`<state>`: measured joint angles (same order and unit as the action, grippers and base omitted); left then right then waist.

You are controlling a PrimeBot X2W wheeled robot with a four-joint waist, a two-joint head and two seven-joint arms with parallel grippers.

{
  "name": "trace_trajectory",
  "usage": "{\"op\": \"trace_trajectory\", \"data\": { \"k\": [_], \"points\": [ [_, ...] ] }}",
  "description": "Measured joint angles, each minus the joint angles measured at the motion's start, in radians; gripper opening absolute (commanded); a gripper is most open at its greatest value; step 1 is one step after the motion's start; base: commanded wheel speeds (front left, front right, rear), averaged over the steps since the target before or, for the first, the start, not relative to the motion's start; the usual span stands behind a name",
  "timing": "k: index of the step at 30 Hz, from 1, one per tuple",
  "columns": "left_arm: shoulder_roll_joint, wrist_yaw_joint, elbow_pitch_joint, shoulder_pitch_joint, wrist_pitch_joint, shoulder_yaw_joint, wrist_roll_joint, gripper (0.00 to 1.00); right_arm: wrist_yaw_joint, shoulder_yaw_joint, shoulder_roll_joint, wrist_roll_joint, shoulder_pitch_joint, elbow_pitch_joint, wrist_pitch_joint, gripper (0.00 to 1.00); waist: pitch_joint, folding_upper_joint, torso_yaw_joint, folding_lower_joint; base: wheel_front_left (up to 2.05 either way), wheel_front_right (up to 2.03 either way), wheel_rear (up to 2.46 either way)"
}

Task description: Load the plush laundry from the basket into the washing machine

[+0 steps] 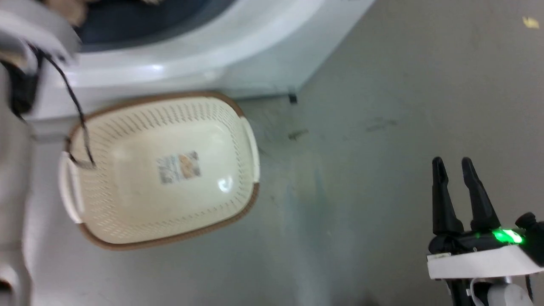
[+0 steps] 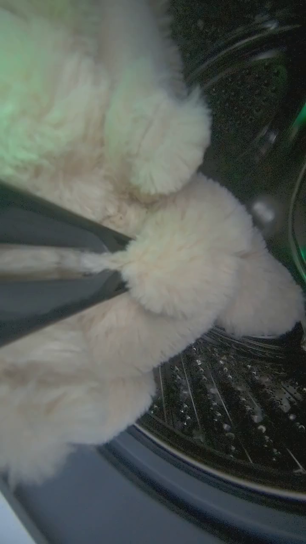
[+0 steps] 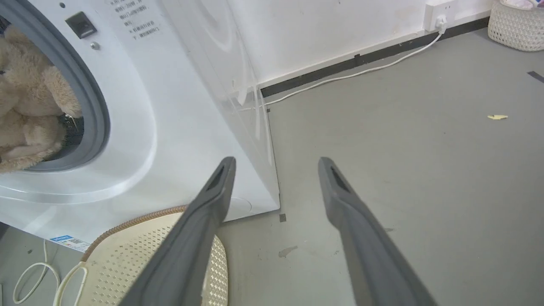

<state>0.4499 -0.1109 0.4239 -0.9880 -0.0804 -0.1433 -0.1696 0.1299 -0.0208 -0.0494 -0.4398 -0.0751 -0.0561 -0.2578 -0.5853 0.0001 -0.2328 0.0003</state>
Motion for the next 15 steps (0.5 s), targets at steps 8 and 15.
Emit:
{"op": "trace_trajectory", "data": {
  "k": [8,15],
  "points": [
    [0.080,-0.015,0.180,-0.332,0.046,-0.064,0.034,0.00,0.000,-0.050,0.000,-0.058,-0.039,0.003,0.000,1.00,-0.143,0.0000,-0.096,0.0000,0.00,0.00,0.00],
    [0.102,-0.015,0.354,-0.545,0.060,-0.100,0.080,0.00,0.000,-0.077,0.000,-0.085,-0.056,0.006,0.000,1.00,-0.216,0.0000,-0.167,-0.0001,0.00,0.00,0.00]
  ]
}}
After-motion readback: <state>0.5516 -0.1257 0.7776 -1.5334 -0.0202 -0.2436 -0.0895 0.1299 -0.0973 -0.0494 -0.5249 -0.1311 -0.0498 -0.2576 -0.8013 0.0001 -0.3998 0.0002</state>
